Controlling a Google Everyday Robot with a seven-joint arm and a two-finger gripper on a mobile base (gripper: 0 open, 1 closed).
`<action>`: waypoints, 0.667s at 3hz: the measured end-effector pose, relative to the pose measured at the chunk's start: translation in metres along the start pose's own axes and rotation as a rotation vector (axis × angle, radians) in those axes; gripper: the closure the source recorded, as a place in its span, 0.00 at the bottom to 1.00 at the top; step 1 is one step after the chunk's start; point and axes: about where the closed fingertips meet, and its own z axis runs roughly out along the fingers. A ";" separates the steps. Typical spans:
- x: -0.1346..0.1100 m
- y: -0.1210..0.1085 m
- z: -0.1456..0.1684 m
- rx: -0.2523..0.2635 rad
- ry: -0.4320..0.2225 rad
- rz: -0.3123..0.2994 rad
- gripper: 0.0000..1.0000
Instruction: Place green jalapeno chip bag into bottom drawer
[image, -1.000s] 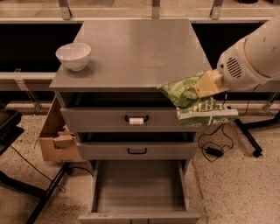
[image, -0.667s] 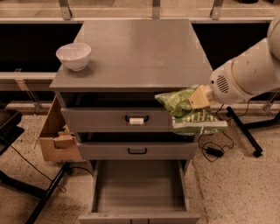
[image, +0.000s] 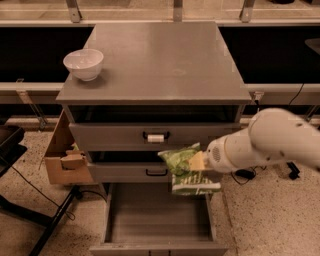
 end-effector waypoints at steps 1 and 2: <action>0.035 -0.011 0.082 -0.081 0.011 0.139 1.00; 0.056 -0.016 0.148 -0.149 0.035 0.244 1.00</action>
Offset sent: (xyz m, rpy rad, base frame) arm 0.0116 0.0818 -0.2362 0.3133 0.2989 -0.1674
